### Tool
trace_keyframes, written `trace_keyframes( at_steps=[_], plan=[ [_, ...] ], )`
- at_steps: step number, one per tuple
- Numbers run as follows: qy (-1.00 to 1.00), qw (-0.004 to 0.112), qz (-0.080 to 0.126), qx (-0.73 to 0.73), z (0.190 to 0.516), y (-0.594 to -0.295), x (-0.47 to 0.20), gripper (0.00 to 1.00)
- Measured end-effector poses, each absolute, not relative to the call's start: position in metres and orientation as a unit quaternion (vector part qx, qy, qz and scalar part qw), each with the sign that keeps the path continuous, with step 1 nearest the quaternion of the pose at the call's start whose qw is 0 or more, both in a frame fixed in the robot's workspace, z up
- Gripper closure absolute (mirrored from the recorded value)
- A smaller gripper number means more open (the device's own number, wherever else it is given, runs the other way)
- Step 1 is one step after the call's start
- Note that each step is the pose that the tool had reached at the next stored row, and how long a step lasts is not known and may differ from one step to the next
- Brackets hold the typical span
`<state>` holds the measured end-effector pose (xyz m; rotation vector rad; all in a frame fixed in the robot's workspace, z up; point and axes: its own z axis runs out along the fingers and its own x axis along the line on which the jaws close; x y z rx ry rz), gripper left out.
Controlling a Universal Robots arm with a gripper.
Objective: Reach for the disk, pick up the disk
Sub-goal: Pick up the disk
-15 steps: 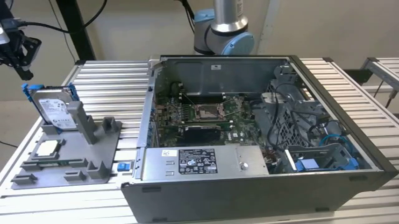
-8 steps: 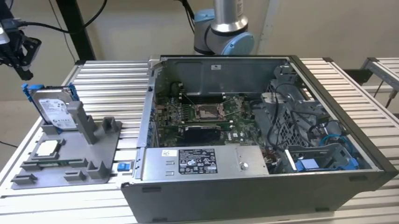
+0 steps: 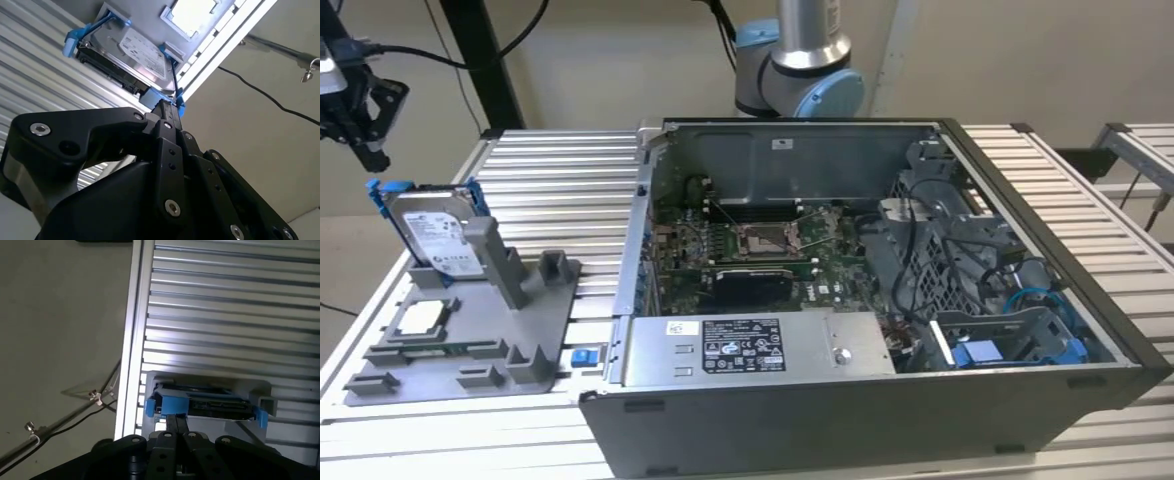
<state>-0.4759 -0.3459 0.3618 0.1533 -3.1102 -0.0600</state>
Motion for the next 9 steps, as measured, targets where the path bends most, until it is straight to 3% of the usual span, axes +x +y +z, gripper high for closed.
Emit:
trace_keyframes(
  at_steps=[9],
  plan=[
    [-0.994, 0.015, -0.018, 0.110, 0.3619, -0.3459, -0.4759, 1.00]
  ],
)
